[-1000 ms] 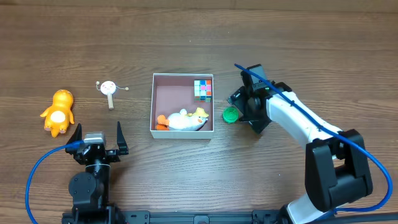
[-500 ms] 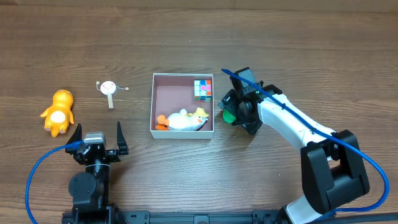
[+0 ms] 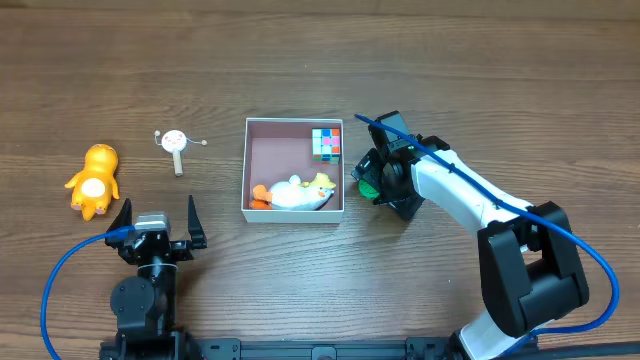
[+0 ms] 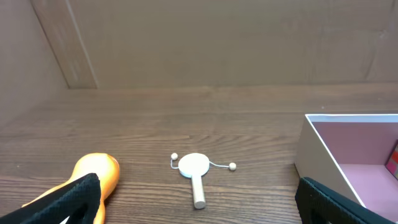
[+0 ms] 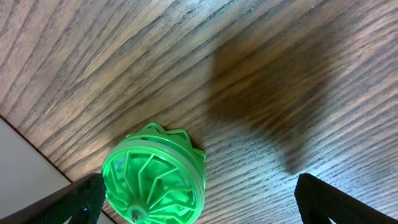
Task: Pack container
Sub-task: 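Lower the right gripper and close it on the green ball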
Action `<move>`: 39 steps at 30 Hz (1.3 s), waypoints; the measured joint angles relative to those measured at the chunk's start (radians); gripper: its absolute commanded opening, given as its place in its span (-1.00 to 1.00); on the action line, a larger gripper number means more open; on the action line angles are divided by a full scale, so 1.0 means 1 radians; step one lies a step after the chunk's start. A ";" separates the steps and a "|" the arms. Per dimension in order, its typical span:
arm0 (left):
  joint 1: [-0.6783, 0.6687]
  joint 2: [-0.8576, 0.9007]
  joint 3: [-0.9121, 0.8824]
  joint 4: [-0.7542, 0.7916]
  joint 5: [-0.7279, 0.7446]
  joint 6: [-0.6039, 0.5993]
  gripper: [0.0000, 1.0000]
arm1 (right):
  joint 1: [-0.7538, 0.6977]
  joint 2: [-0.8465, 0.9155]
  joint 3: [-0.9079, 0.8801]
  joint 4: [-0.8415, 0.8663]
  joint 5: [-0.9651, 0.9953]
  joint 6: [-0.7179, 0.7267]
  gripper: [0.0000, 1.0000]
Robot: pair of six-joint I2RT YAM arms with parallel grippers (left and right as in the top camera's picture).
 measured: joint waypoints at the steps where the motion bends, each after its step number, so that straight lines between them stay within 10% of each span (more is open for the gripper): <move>1: 0.000 0.000 0.000 0.000 0.000 0.000 1.00 | 0.000 0.000 0.000 0.001 0.001 -0.004 1.00; 39: 0.000 0.000 0.000 0.000 0.000 0.000 1.00 | 0.000 0.002 0.003 -0.031 0.024 -0.098 1.00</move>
